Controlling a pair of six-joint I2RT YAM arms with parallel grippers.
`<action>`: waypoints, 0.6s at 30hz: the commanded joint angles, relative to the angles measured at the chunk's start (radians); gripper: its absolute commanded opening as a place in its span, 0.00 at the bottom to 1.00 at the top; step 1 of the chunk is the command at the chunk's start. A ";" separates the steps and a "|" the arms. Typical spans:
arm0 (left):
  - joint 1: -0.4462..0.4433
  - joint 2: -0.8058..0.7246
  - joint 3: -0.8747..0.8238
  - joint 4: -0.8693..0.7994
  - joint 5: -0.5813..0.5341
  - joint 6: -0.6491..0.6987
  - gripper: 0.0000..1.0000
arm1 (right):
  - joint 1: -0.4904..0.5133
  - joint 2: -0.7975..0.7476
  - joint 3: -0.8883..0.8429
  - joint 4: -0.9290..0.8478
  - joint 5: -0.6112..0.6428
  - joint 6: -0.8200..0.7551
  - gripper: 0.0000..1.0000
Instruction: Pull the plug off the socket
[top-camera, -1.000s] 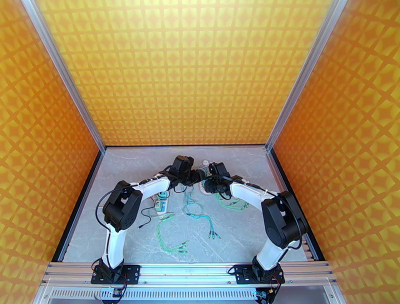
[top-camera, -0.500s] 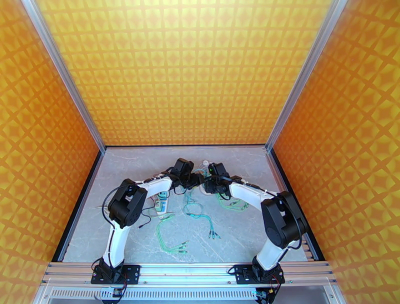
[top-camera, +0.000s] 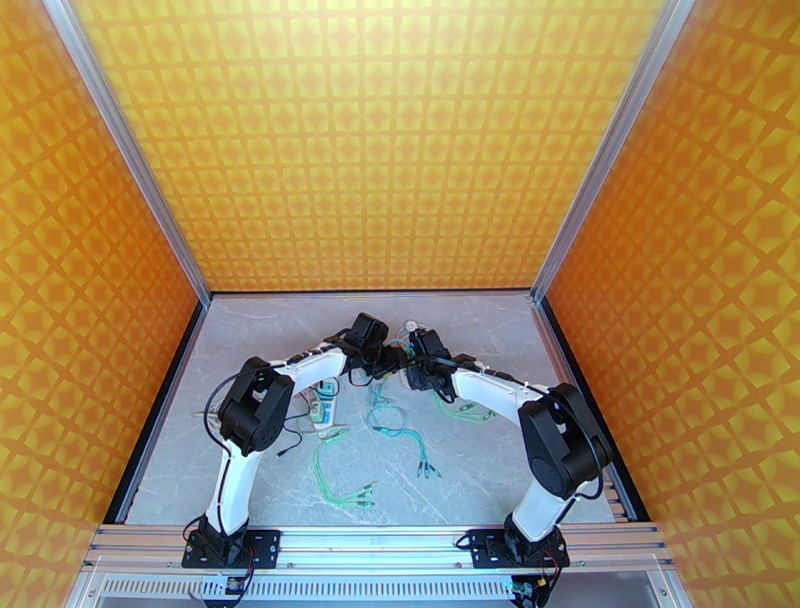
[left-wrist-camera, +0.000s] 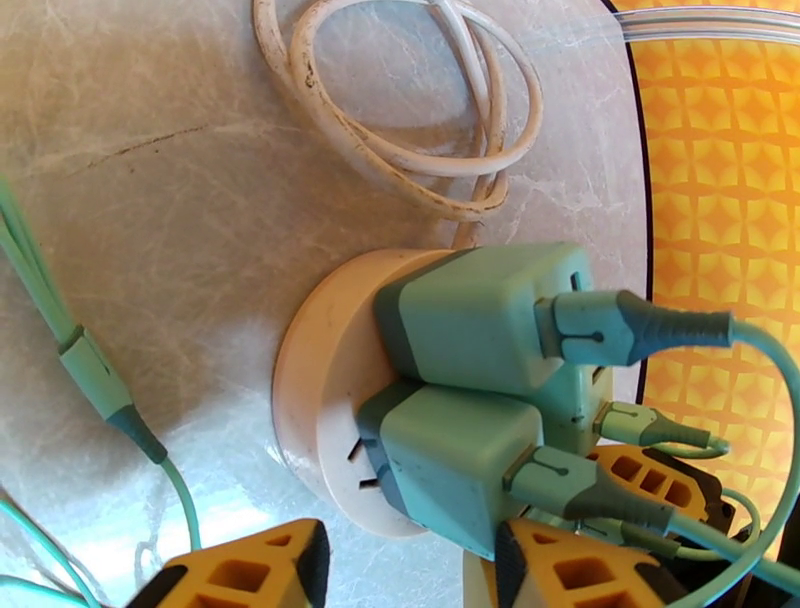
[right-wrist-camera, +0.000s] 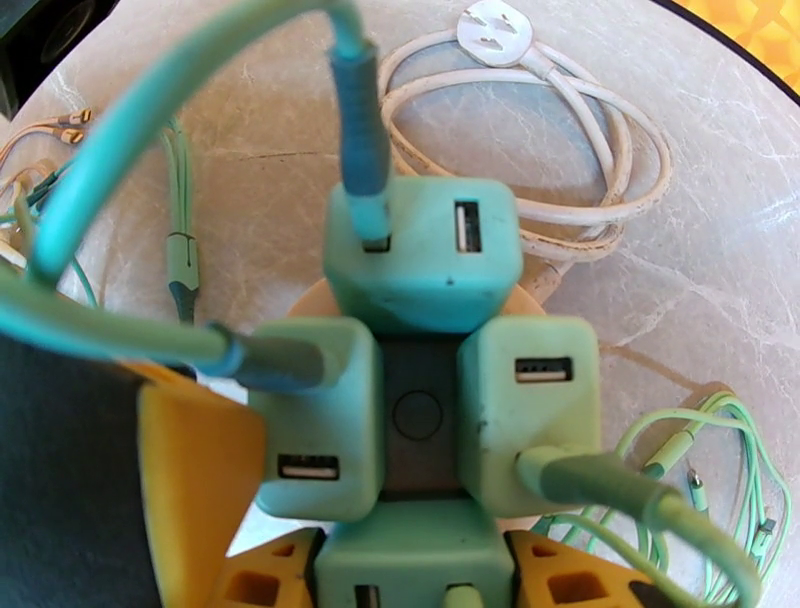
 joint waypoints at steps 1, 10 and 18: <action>-0.006 0.078 -0.022 -0.146 -0.107 0.030 0.48 | -0.011 -0.034 0.038 0.007 -0.070 0.036 0.25; -0.008 0.075 -0.047 -0.156 -0.113 0.033 0.48 | -0.106 -0.070 0.010 0.043 -0.215 0.128 0.25; -0.010 0.085 -0.038 -0.175 -0.113 0.036 0.48 | -0.033 -0.083 0.035 -0.009 -0.087 0.020 0.26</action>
